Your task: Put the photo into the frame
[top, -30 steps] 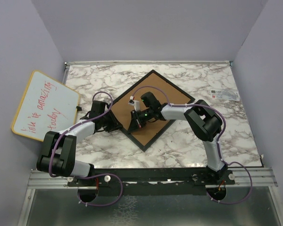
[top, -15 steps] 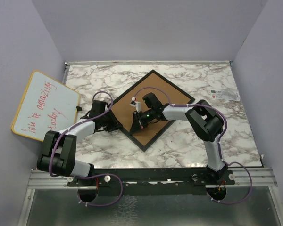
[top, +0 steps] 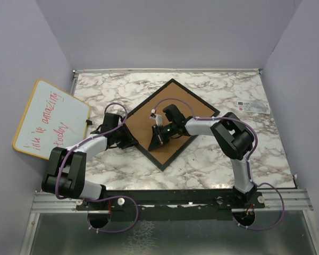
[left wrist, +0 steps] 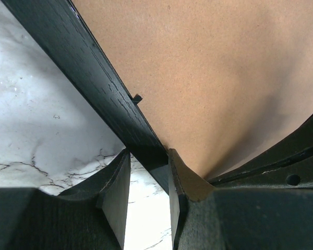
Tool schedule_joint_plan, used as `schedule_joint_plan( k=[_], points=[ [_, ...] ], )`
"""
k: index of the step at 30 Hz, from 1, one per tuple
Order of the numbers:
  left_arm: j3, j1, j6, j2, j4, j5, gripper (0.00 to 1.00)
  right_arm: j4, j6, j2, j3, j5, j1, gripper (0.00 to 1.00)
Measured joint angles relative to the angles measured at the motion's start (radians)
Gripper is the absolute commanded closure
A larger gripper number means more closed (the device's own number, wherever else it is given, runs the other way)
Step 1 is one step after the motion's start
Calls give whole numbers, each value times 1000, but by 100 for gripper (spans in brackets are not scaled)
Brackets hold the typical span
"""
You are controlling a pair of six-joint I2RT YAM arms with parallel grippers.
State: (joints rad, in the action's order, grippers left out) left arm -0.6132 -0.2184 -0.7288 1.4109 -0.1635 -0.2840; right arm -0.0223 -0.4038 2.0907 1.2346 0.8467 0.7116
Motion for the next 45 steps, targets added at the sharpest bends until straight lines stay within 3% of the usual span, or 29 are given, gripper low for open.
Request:
schedule_joint_plan(
  k=[6, 14, 45],
  points=[
    [0, 0, 1, 0, 0, 0, 79, 39, -4, -50, -51, 13, 0, 98],
    [-2, 0, 6, 2, -2, -1, 79, 20, 16, -54, 39, 35, 21, 98],
    [-15, 0, 8, 13, -17, -3, 80, -121, 13, 58, 124, 23, 34, 99]
  ],
)
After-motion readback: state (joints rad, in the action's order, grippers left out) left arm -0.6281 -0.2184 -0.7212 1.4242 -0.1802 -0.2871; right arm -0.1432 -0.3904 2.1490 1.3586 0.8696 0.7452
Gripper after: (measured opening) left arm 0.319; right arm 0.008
